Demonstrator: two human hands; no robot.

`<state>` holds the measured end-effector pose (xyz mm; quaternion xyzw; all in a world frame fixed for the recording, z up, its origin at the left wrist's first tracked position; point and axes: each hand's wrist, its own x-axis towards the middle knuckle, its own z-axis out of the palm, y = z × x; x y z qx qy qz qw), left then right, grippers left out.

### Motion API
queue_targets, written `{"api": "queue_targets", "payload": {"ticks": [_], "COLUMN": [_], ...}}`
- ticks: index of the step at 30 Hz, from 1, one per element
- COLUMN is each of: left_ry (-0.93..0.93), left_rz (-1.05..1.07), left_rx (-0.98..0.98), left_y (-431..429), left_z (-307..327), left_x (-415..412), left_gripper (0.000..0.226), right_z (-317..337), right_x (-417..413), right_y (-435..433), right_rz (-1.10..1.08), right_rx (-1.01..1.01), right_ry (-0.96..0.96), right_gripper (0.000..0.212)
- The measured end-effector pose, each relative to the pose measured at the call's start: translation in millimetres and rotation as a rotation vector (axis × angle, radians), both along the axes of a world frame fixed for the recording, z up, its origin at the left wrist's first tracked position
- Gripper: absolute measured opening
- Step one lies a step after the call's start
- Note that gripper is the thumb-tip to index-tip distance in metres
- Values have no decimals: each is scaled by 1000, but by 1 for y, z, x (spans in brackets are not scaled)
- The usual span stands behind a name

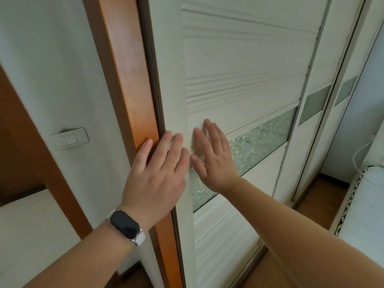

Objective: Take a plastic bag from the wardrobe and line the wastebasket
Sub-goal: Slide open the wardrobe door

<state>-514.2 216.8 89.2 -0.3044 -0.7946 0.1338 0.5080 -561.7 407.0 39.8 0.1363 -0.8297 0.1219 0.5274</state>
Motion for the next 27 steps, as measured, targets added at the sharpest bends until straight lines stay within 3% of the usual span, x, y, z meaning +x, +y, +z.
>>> {"api": "queue_targets", "payload": {"ticks": [9, 15, 27], "left_ry": [17, -21, 35], "left_rz": [46, 147, 228], "left_rx": [5, 54, 74], "left_y": [3, 19, 69], "left_z": [0, -1, -13], "left_x": [-1, 5, -14], "left_gripper": [38, 44, 39], "right_z": [-9, -15, -24], "right_x": [-21, -51, -71], "right_y": [2, 4, 29], "right_rz": [-19, 5, 113], "right_rx": [-19, -48, -44], "right_ry": [136, 338, 426], "right_gripper": [55, 59, 63]}}
